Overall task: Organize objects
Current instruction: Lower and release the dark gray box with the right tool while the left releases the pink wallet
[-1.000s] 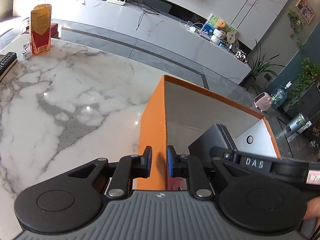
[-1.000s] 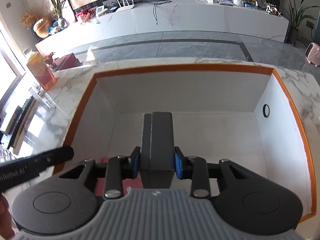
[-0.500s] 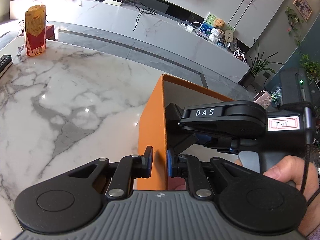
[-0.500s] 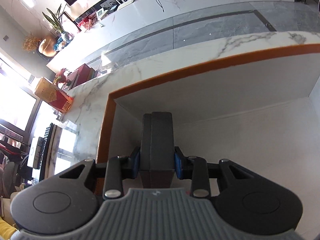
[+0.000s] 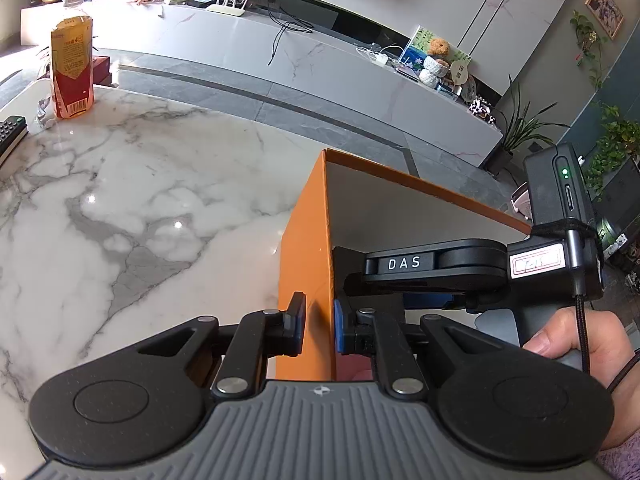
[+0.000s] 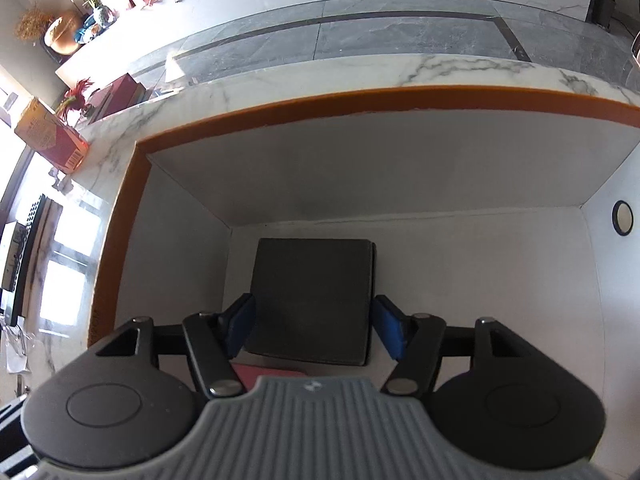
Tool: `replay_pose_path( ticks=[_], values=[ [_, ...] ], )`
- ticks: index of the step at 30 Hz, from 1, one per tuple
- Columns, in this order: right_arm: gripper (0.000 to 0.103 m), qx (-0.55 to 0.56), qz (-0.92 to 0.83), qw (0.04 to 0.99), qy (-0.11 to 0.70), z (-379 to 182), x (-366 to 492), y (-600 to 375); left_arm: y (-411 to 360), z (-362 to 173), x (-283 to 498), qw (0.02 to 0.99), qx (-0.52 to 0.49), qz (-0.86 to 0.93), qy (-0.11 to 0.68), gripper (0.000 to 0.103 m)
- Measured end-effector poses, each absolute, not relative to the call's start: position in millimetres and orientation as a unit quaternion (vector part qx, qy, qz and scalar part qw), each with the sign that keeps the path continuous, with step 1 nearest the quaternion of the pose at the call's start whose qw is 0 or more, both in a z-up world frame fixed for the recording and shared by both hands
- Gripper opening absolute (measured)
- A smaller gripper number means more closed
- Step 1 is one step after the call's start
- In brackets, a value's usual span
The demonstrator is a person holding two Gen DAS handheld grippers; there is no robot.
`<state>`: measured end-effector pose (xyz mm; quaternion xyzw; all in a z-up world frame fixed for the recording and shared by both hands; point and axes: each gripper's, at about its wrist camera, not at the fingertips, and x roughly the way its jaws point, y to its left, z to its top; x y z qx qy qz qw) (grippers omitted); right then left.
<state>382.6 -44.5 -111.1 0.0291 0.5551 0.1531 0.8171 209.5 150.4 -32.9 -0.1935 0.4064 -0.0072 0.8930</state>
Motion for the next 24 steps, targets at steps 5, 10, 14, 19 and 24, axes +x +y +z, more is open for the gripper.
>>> replay_pose_path(
  ticks=[5, 10, 14, 19, 24],
  values=[
    [0.050, 0.013, 0.172, 0.816, 0.552, -111, 382, -41, 149, -33, 210, 0.894, -0.191, -0.010, 0.406, 0.012],
    [0.041, 0.015, 0.200, 0.805, 0.558, -111, 377, -36, 149, -32, 210, 0.894, -0.190, -0.009, 0.406, 0.012],
    [0.039, 0.000, 0.203, 0.809, 0.551, -110, 373, -32, 149, -32, 210, 0.894, -0.189, -0.009, 0.405, 0.012],
    [0.040, -0.012, 0.205, 0.822, 0.531, -102, 368, -31, 150, -20, 201, 0.900, -0.187, -0.007, 0.393, 0.014],
    [0.041, -0.020, 0.225, 0.840, 0.493, -74, 338, -39, 152, -5, 180, 0.902, -0.177, -0.005, 0.393, 0.019]
  ],
)
